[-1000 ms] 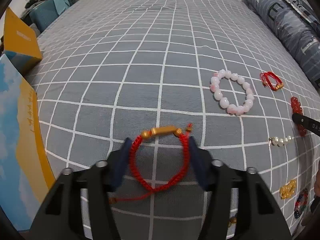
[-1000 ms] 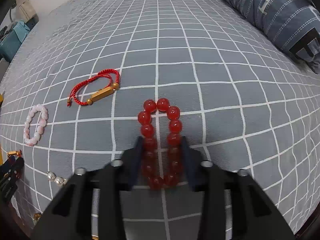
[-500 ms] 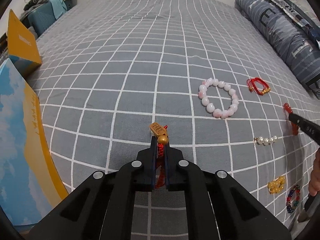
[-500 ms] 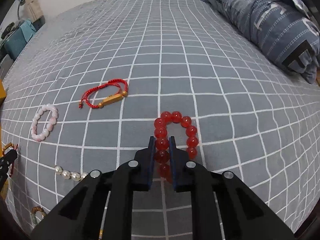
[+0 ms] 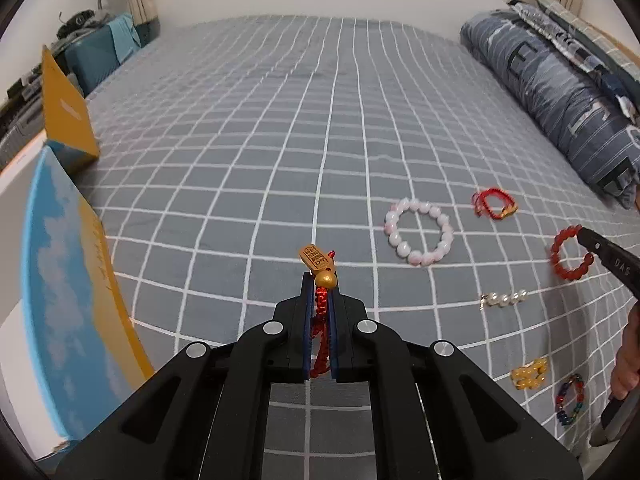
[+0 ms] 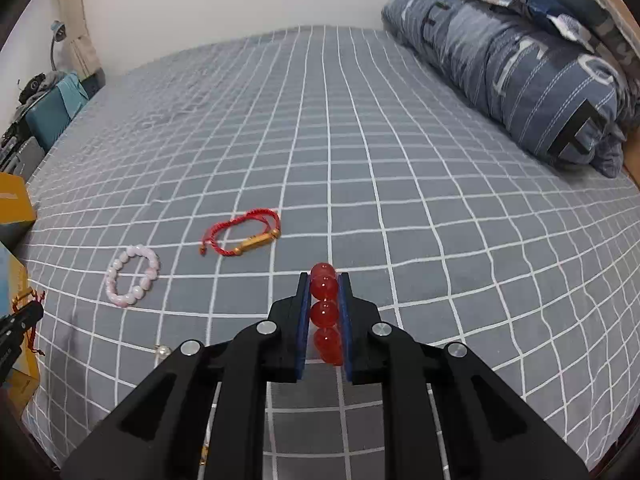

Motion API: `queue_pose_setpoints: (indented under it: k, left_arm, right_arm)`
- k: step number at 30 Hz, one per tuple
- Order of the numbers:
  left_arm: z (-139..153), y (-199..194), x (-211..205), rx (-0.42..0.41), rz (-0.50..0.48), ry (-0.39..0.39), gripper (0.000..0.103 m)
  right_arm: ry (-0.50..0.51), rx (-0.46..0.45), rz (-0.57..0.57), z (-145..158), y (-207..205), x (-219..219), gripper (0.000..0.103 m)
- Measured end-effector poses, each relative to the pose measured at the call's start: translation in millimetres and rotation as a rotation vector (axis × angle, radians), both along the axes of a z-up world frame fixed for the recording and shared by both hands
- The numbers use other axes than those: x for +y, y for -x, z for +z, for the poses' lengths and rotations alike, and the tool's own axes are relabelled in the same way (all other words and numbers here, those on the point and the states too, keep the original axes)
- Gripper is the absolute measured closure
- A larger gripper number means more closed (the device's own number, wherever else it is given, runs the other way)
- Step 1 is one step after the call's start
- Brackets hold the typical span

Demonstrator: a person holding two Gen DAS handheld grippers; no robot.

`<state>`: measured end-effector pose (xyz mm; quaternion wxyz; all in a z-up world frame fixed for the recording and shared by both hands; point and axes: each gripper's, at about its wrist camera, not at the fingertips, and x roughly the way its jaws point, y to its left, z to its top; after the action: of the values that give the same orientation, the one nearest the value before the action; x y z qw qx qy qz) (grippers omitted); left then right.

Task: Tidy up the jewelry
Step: 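Carry both held bracelets over the white cardboard box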

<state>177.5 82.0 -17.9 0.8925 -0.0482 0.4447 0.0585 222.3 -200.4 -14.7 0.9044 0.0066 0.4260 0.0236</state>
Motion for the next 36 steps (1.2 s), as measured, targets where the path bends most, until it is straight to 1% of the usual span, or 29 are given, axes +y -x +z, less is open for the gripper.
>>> queue_pose_setpoints:
  k: [4, 8, 13, 19, 21, 24, 29, 32, 36]
  left_arm:
    - [14.1, 7.9, -1.9, -0.047, 0.005, -0.020, 0.098]
    - [25.0, 14.9, -4.5, -0.080, -0.001, -0.010, 0.098]
    - [42.7, 27.8, -7.8, -0.144, -0.001, -0.012, 0.097]
    - [60.2, 39.9, -6.6, -0.220, 0.022, -0.030, 0.097]
    - [62.7, 41.3, -5.9, -0.221, 0.016, -0.032, 0.097]
    - [65.8, 42.3, -0.1, -0.213, 0.016, -0.012, 0.097]
    - [74.8, 47.5, 15.7, -0.225, 0.047, -0.014, 0.097]
    - [82.0, 51.9, 24.9, -0.235, 0.053, -0.015, 0.097]
    - [88.4, 57.2, 39.9, -0.228, 0.073, -0.008, 0.097]
  right_arm:
    - [0.009, -0.035, 0.008, 10.0, 4.5, 4.8, 0.090]
    - [0.020, -0.086, 0.027, 20.4, 17.8, 13.4, 0.090]
    - [0.038, -0.149, 0.037, 31.6, 30.5, 22.4, 0.090]
    - [0.042, -0.204, 0.049, 43.4, 40.8, 34.0, 0.090]
    - [0.040, -0.215, 0.053, 46.6, 43.3, 39.6, 0.090]
    - [0.043, -0.221, 0.057, 50.6, 43.8, 48.5, 0.090]
    - [0.051, -0.226, 0.074, 60.7, 44.0, 69.6, 0.090]
    - [0.053, -0.234, 0.092, 69.1, 45.0, 86.2, 0.090]
    - [0.060, -0.242, 0.120, 78.9, 47.1, 112.3, 0.090]
